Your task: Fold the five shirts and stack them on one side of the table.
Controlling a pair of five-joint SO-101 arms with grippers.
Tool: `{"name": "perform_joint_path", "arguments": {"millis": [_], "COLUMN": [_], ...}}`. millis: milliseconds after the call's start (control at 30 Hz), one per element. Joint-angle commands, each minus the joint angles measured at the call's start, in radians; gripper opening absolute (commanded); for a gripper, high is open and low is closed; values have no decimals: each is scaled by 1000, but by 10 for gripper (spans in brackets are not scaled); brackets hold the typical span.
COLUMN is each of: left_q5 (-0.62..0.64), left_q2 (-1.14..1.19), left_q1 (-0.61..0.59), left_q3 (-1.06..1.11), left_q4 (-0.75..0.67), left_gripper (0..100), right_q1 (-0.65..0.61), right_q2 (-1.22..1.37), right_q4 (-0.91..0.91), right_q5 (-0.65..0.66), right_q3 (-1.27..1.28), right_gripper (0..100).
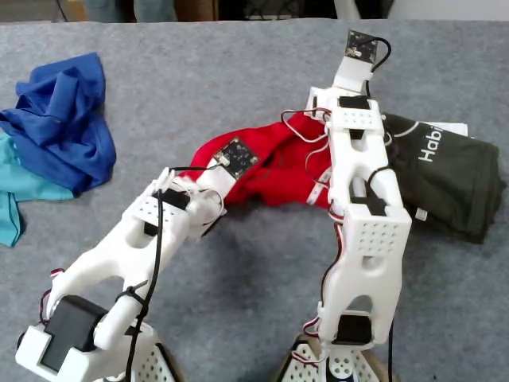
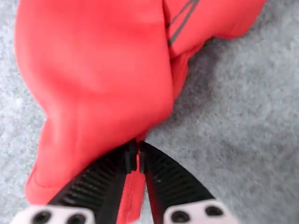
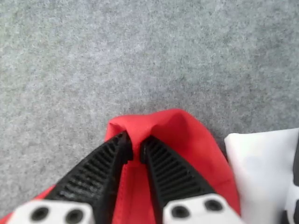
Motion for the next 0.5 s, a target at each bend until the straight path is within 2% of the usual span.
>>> {"name": "perform_joint_path", "arguments": {"millis": [0, 200, 467], "left_q5": [8, 9, 11], "left_q2": [-18, -18, -187], "left_q1": [-7, -64, -145], "left_q3": [-113, -314, -588], "left_q4": [129, 344, 560], "left_gripper": [28, 29, 29], "right_q1": [12, 6, 5], "right_q2": [-16, -30, -266], "right_q4": [-12, -8, 396], "right_q5": [2, 0, -8], "right_q3": [-53, -68, -275], "right_gripper": [15, 14, 14]}}
